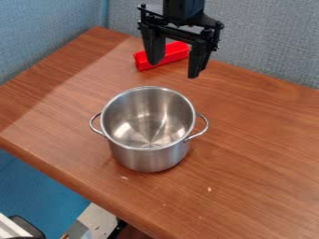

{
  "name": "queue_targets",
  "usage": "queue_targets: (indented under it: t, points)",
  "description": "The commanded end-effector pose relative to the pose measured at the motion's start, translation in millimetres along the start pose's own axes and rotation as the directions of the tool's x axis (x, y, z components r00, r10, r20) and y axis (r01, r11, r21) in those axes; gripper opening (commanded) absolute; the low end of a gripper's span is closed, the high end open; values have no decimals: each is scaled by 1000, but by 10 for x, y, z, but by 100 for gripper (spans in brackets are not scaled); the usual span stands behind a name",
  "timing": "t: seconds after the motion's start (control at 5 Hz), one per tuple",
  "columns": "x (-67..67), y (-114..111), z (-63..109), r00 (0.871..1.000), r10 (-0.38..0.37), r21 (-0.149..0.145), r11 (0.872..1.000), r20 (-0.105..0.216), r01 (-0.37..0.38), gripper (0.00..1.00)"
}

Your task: Put the red object in the metal pot

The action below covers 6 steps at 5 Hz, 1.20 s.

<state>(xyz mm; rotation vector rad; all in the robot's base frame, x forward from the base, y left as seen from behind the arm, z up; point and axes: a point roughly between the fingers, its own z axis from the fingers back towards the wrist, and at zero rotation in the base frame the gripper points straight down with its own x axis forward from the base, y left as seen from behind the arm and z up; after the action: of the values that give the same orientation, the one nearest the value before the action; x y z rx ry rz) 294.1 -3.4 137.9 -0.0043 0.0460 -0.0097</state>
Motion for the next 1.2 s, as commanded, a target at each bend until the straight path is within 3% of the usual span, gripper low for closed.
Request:
queue_targets:
  t: [0.0, 0.2, 0.4, 0.6, 0.8, 1.0]
  points:
    - [-2, 12, -45, 1000, -6, 2, 1000, -17, 6, 100]
    - [172, 180, -11, 999, -46, 32, 998, 0, 46, 100]
    - [410, 403, 38, 995, -97, 42, 994, 6, 97, 100]
    - [526, 653, 75, 980, -199, 55, 978, -3, 199, 100]
    - [595, 834, 74, 949, -315, 52, 948, -16, 315, 100]
    - [649, 884, -13, 932, -360, 32, 932, -24, 361, 100]
